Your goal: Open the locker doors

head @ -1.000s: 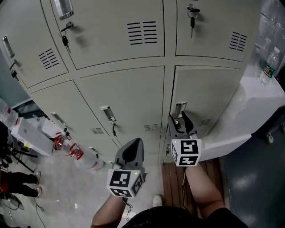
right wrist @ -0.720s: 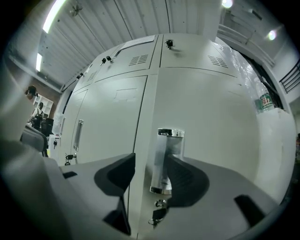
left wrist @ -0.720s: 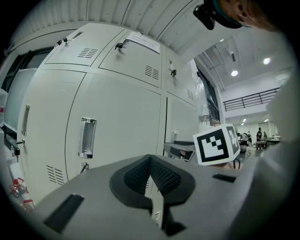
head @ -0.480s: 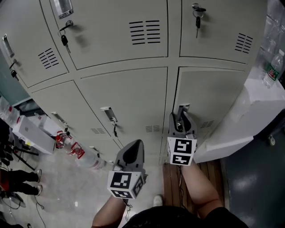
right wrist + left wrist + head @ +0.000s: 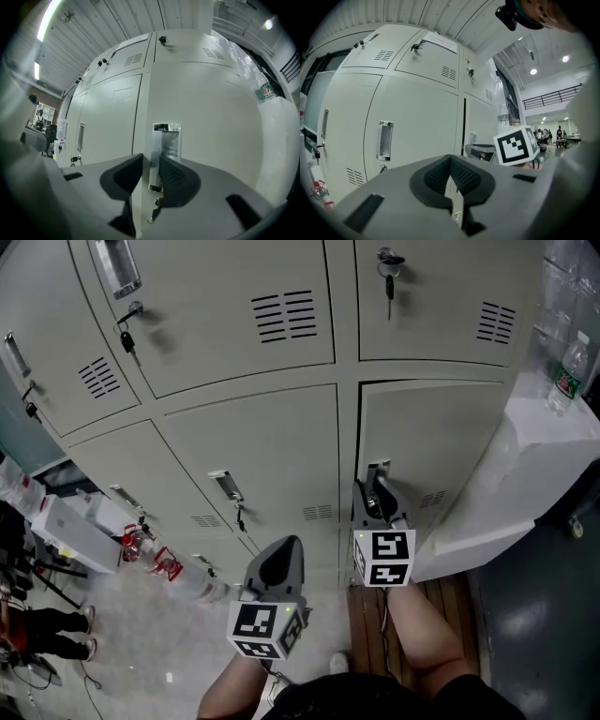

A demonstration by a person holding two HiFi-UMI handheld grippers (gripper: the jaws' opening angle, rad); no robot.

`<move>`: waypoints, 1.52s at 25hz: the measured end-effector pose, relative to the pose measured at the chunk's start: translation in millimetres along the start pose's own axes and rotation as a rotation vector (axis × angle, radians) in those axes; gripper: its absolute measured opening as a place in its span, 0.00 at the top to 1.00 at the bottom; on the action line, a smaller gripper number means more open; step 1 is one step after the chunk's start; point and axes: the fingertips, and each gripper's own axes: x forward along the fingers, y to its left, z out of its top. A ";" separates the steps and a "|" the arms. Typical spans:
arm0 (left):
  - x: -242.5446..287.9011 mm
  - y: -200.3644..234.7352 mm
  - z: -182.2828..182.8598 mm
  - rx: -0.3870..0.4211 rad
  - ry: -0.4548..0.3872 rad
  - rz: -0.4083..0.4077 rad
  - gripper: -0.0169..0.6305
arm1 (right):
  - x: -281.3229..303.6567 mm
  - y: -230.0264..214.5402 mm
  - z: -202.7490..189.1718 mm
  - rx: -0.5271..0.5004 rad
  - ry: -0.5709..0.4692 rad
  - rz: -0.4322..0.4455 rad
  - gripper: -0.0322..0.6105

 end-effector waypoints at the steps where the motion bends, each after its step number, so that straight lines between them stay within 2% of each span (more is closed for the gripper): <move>1: 0.0 -1.2 1.0 -0.003 -0.002 -0.004 0.97 | -2.4 0.7 -0.1 0.005 0.002 0.015 0.78; 6: 1.3 -13.2 2.5 -0.002 -0.001 -0.051 0.97 | -19.0 3.2 -0.2 0.021 0.001 0.107 0.79; 13: 0.8 -39.5 2.9 0.017 0.011 -0.156 0.97 | -54.9 2.5 -2.1 0.026 -0.003 0.203 0.79; 26: 8.9 -99.7 0.9 0.022 0.018 -0.364 0.97 | -133.9 -16.0 -8.5 0.007 -0.021 0.479 0.79; 38: 16.6 -153.3 -1.8 0.019 0.010 -0.527 0.97 | -194.5 -58.0 -17.1 0.054 -0.005 0.555 0.78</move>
